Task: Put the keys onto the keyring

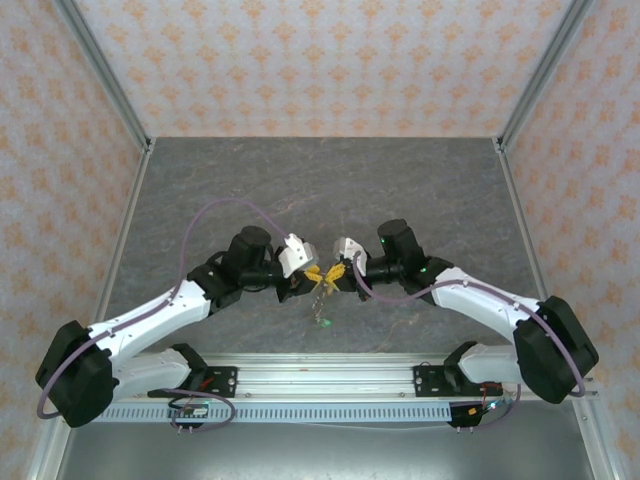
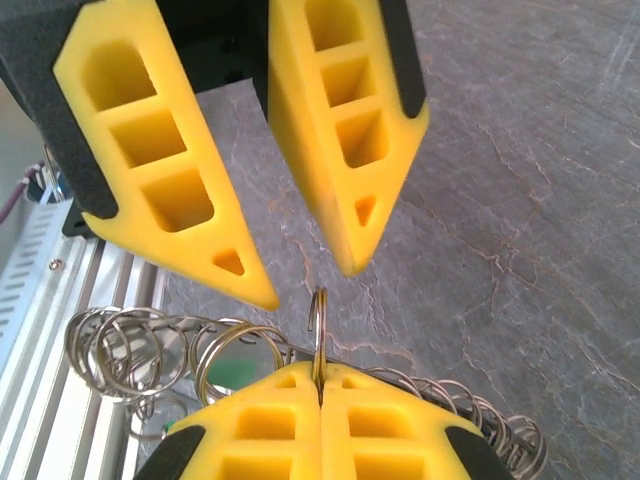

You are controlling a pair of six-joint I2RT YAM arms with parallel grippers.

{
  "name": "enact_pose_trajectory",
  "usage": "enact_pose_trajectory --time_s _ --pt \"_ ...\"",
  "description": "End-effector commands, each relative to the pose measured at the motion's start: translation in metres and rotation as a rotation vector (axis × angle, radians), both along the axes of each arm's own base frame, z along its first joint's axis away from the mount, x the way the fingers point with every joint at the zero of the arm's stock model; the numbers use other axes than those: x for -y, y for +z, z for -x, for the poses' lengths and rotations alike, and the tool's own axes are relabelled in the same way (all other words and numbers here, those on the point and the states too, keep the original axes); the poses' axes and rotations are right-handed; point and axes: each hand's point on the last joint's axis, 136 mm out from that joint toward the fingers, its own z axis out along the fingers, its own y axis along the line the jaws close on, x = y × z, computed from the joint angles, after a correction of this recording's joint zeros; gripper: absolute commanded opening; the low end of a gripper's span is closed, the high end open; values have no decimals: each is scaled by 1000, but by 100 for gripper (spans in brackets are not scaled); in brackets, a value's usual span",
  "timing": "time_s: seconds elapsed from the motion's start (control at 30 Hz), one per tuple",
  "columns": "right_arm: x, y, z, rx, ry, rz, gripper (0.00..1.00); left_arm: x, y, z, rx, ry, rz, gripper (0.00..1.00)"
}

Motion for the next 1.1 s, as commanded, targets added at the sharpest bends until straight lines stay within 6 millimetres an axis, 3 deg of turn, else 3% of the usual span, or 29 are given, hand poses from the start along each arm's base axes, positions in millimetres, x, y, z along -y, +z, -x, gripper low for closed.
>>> enact_pose_trajectory --time_s 0.0,0.27,0.5,0.6,0.67,0.73,0.87,1.07 --pt "0 15 3 82 42 18 0 3 -3 2 7 -37 -62 26" --pt "-3 23 4 100 67 21 0 10 -10 8 -32 -104 -106 26" --pt "-6 30 3 119 77 2 0 12 -10 7 -30 -111 -106 19" --pt "-6 34 -1 138 55 -8 0 14 -10 11 -44 -133 -105 14" --pt "-6 36 -5 151 30 -12 0 15 -11 13 -53 -144 -104 0" --pt "-6 36 -8 156 14 -14 0 15 -10 13 -54 -138 -95 0" --pt "-4 30 -10 142 -25 -24 0 17 0 5 -28 -76 -15 0" --pt "-4 20 -5 79 -68 -125 10 21 25 -10 29 28 168 0"
